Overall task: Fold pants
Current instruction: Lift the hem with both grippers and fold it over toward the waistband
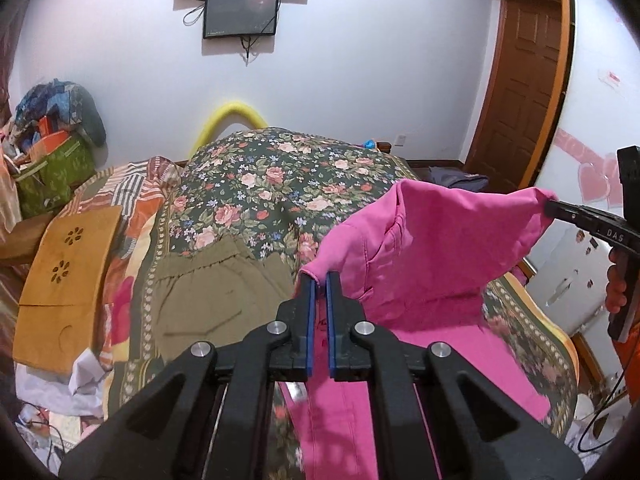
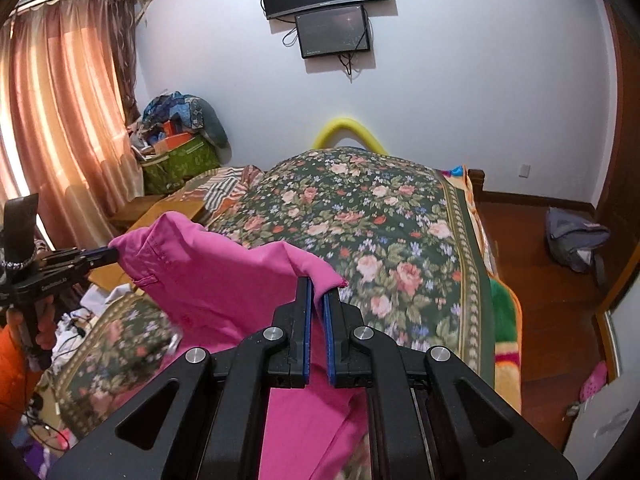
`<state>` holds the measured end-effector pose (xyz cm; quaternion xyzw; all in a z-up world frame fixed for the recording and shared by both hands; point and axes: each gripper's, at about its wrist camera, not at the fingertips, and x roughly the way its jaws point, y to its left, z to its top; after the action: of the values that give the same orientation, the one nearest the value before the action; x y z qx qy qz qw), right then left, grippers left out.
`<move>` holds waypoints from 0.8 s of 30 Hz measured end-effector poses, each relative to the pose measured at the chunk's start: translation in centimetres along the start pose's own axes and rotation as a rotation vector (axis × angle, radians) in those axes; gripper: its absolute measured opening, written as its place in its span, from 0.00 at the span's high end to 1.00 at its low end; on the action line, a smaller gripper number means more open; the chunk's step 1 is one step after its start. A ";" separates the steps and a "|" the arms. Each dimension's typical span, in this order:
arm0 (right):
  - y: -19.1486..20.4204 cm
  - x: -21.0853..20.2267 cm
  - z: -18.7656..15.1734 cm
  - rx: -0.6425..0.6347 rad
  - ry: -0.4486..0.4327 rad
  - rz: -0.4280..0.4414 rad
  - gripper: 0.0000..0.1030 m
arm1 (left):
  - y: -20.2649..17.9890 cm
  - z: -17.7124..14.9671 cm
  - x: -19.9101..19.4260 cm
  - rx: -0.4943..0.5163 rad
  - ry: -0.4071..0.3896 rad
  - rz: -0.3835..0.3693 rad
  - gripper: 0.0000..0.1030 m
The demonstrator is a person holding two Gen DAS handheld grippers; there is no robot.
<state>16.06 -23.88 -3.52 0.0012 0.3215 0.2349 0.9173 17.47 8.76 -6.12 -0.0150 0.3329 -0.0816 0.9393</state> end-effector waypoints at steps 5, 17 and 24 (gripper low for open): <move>0.4 -2.3 -2.4 0.030 0.007 0.013 0.95 | -0.9 -2.3 -2.5 -0.004 -0.001 -0.016 0.96; 1.6 -4.6 -8.7 0.066 0.079 0.041 0.95 | -1.0 -8.2 -4.6 -0.036 0.051 0.000 0.96; 2.6 -4.9 -12.2 0.092 0.137 0.061 0.95 | -0.9 -11.9 -4.5 -0.049 0.114 -0.008 0.96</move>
<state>4.37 -25.54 -9.92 0.0371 0.3938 0.2472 0.8846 6.49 8.92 -12.50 -0.0348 0.3875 -0.0778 0.9179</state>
